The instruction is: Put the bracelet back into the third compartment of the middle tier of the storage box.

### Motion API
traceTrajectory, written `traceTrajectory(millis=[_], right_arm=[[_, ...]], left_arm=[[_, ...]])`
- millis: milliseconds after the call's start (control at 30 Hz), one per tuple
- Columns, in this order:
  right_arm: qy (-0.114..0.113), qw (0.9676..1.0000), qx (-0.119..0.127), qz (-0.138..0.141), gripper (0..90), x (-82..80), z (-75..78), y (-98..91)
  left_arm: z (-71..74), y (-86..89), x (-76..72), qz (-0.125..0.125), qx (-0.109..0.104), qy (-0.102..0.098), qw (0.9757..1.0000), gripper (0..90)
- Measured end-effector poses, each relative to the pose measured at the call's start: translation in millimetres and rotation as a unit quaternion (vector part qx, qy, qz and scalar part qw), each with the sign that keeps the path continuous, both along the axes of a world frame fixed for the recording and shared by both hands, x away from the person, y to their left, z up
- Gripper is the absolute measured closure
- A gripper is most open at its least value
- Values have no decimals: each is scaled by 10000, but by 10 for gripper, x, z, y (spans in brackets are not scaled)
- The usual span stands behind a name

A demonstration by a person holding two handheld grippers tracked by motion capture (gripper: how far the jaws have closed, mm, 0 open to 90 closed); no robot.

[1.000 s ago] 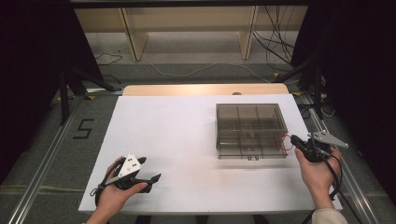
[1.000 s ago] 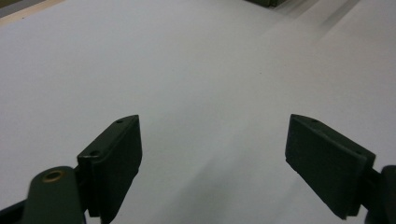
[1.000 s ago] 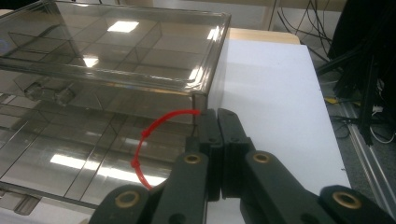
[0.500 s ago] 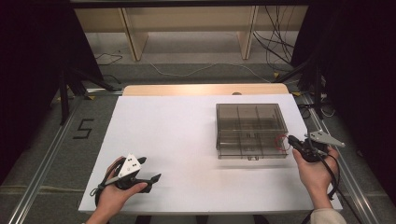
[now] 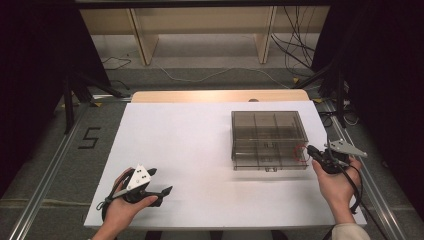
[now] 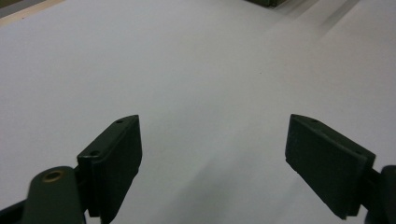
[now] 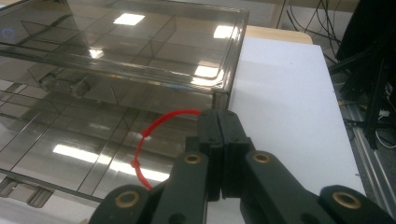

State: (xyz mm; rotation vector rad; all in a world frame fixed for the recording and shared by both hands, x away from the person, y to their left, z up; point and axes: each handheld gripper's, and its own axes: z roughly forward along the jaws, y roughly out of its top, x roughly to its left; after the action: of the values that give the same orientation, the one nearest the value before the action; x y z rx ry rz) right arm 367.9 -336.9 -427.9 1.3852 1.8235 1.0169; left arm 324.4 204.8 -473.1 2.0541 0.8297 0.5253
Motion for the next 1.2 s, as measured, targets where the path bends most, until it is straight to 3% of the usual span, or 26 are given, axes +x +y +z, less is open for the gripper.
traceTrajectory(millis=[1200], right_arm=[[162,9996,-176,159,896,41,-35,110]], left_arm=[[-2,-4,1,-11,9,5,10000,187]])
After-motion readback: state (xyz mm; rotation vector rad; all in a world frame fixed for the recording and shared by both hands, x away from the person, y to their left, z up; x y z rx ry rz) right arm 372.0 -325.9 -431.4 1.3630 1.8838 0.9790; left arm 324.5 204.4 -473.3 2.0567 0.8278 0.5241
